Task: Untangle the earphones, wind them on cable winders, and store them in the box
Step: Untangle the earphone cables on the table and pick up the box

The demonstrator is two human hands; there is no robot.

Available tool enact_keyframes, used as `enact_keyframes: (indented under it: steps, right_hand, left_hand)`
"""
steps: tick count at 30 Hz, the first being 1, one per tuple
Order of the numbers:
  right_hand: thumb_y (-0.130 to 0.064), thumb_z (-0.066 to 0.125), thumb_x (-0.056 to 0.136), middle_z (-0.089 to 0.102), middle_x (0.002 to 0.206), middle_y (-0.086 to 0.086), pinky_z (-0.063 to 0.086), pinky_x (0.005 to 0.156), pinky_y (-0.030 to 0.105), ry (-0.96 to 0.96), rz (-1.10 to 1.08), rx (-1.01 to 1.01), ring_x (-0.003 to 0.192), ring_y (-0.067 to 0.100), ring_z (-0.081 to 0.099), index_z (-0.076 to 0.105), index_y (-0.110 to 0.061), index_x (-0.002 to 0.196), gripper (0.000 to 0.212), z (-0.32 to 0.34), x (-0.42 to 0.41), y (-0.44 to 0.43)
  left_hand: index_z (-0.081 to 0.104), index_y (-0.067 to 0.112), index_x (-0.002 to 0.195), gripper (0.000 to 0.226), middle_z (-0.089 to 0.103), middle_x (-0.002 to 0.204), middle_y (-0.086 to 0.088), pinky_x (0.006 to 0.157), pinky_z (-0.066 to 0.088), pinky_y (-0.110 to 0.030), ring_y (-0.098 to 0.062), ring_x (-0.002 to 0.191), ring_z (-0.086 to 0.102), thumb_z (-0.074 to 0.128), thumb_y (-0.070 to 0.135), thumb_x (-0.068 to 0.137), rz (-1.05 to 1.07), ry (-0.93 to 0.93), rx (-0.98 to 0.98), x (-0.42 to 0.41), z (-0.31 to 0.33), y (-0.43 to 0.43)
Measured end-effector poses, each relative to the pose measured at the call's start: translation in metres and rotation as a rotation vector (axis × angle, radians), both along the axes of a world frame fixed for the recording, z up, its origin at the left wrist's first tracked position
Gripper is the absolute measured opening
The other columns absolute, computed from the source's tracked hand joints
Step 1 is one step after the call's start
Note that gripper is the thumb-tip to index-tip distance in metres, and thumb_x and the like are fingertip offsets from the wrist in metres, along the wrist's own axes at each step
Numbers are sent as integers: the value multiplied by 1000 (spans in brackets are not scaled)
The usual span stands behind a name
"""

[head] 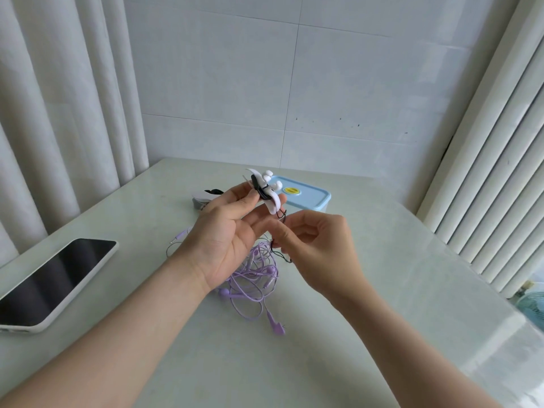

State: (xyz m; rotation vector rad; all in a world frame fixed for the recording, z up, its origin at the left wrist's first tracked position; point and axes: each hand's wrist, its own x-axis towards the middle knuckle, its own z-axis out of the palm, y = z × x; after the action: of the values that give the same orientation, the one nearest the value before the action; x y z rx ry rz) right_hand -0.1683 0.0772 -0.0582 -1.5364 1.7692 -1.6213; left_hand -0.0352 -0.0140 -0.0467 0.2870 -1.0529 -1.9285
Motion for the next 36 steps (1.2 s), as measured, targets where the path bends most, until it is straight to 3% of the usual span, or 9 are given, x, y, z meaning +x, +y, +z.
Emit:
enact_keyframes:
  steps: [4,10,14,16,20,25,29,32,36]
  right_hand:
    - [-16,67,102,78,73,6,64,77,50,-61,20,21,71,25,77,79,-7,94,17,1,-7,-3]
    - [-16,58,103,76,69,3,62,86,55,-61,-35,118,82,32,77,78,-17,93,23,3,-14,-5]
    - [-13,49,101,79,91,18,60,98,51,-471,-56,87,99,36,75,71,-2,92,26,12,-17,-4]
    - [-13,48,102,78,93,21,60,99,48,-693,-33,42,99,36,77,65,-5,85,25,16,-18,-3]
    - [-17,51,106,77,93,22,58,98,45,-921,84,-21,99,37,77,55,-6,85,25,19,-22,-4]
    - [-28,68,100,68,81,4,46,84,33,-904,164,40,91,22,73,69,-15,69,33,20,-21,-2]
    - [-27,70,98,67,83,3,44,95,34,-878,248,70,101,19,72,76,-17,73,27,17,-20,-1]
    - [-24,66,102,73,89,2,47,97,33,-892,261,56,107,18,73,69,-14,86,19,15,-18,-3]
    - [-19,67,102,72,84,2,50,91,30,-922,195,48,97,18,76,65,-11,92,12,9,-16,-6]
  left_hand:
    - [60,-1,136,32,75,118,-13,99,60,-41,-30,111,74,48,6,107,25,34,42,0,-1,-2]
    - [58,-4,140,36,73,120,-15,95,61,-42,-31,101,74,52,6,106,90,51,91,1,-1,-6]
    - [57,-3,140,35,72,119,-13,92,62,-41,-28,97,75,48,6,108,66,82,107,3,0,-6]
    - [59,-1,137,32,71,117,-12,90,62,-40,-26,96,74,45,6,109,55,102,112,3,0,-6]
    - [64,0,120,25,72,110,-13,95,62,-45,-28,96,75,42,6,110,61,125,147,1,0,-5]
    - [64,-3,119,26,73,105,-14,98,58,-52,-29,87,75,42,6,111,74,187,273,3,-2,-8]
    - [65,-6,108,28,69,92,-16,88,62,-53,-28,70,73,40,4,111,81,241,340,3,-1,-9]
    - [65,-5,104,28,67,90,-15,76,66,-44,-24,63,69,39,5,110,87,230,348,-1,-1,-6]
    - [66,0,109,27,66,93,-11,74,53,-32,-20,71,54,40,6,109,99,186,318,-6,-4,-7]
